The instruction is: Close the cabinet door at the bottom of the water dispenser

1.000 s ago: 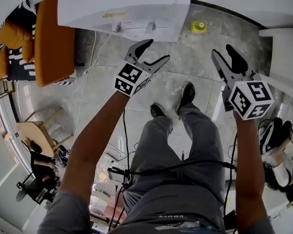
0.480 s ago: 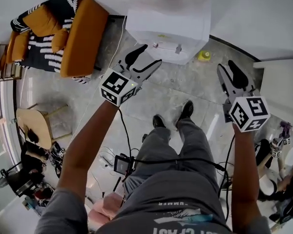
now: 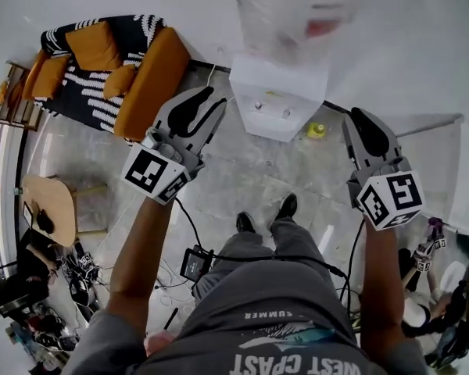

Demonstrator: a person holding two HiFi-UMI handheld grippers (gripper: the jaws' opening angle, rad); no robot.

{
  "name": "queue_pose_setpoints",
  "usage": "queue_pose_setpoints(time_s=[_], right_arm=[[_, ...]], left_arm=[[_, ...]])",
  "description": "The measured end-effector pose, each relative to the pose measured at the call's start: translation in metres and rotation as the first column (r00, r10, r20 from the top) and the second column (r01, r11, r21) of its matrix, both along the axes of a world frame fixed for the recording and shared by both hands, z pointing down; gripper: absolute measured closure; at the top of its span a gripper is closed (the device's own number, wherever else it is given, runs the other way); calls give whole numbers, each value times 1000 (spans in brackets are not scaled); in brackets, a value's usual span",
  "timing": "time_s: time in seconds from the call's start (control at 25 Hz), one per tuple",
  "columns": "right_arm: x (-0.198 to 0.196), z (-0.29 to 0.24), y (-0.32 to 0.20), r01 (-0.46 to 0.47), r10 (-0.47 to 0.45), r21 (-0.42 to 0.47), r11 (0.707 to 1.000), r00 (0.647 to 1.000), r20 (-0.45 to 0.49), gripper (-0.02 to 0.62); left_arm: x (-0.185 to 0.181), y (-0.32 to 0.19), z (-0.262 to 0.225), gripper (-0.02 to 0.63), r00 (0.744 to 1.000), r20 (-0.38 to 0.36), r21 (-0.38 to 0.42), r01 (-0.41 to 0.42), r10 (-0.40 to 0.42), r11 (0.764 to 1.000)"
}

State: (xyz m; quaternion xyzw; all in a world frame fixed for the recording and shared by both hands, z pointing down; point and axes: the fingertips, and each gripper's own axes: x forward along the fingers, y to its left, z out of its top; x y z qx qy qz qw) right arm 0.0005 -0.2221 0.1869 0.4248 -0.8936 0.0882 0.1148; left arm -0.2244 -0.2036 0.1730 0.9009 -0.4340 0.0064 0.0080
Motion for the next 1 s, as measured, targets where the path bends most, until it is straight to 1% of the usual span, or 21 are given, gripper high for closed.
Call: queue_pose_setpoints(time_s=[0.08,0.12,0.16,0.24,0.36,0.44,0.64,0.76,0.92,1.0], right_arm=[[-13,-25,4,25,-25,33,999,1000,13,522],[-20,-35,7,36,-37,46,998,999,20,527],[-26,-45,9,47,-49,60,997,999,25,533],[-34,-64,14,67,-70,89,994,997,34,541],[-44,-95,27,102,-111,134,986,992,57,553],[-50,-114,38,125,-138,163,979,988,69,559],[-58,-147,63,149,-167,226,963,984,65,568],[-58,-153,73,143,-163,239,960,985,64,568],[-56,-152,83,127,-146,239,963,987,62,568],[-55,-151,88,122,-139,239,963,989,58,568]], left_arm=[[-20,6,-25,491,997,-58,11,45,-45,999],[-29,11,-36,497,995,-73,15,67,-66,998],[-36,16,-45,500,993,-80,20,88,-86,996],[-47,24,-62,528,989,-84,26,124,-122,992],[-52,41,-90,543,984,-111,50,145,-139,988],[-49,56,-109,558,985,-114,80,139,-130,987],[-28,84,-133,580,996,-53,161,75,-67,984],[-20,95,-134,580,999,-35,172,42,-37,984],[-13,104,-140,580,998,-67,183,13,0,983],[-15,106,-137,580,999,-54,181,13,-4,983]])
